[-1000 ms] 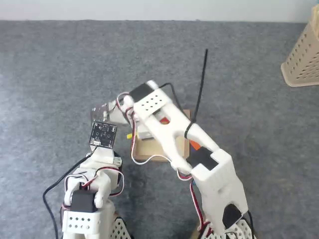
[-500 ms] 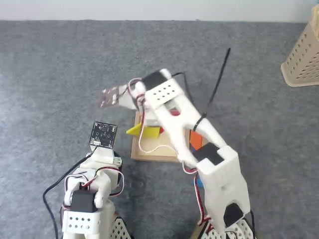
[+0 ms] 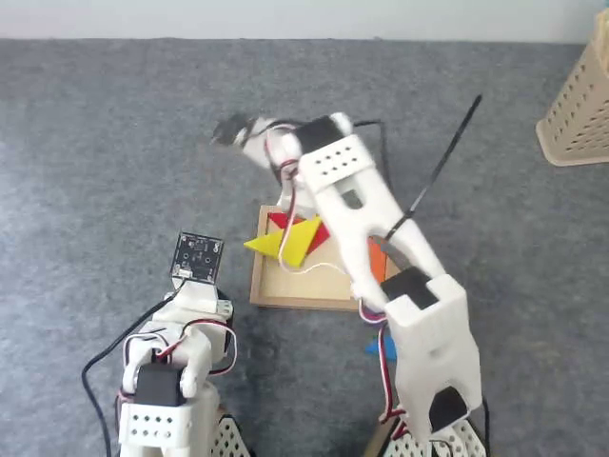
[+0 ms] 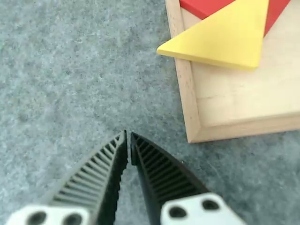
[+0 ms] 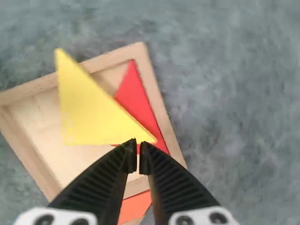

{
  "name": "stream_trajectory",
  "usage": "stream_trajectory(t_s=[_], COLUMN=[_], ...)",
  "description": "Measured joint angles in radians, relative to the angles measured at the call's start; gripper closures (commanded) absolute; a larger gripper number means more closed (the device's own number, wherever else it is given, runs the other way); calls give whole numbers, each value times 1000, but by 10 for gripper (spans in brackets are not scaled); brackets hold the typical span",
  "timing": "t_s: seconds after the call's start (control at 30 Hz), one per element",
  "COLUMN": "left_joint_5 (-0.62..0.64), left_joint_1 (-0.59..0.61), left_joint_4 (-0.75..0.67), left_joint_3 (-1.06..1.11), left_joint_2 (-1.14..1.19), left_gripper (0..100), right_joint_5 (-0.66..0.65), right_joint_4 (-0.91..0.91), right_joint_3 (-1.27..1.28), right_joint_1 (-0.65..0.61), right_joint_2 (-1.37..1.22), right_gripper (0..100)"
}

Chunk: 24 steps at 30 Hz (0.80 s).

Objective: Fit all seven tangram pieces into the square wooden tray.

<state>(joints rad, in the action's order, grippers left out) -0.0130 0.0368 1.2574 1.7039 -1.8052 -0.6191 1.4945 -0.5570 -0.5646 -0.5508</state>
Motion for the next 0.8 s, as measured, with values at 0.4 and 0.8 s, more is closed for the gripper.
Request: stream_trajectory(t_s=[0.4, 0.8], left_joint_5=[0, 0], left_joint_1=[0, 0], left_joint_4=[0, 0], left_joint_3=[0, 0], left_joint_2=[0, 0], left_gripper=[988, 988], right_joint_5=[384, 511], right_joint_4=[-296, -766], right_joint_3=[482, 939], right_joint_1=[38, -83], right_joint_2=[348, 500], right_gripper=[992, 992])
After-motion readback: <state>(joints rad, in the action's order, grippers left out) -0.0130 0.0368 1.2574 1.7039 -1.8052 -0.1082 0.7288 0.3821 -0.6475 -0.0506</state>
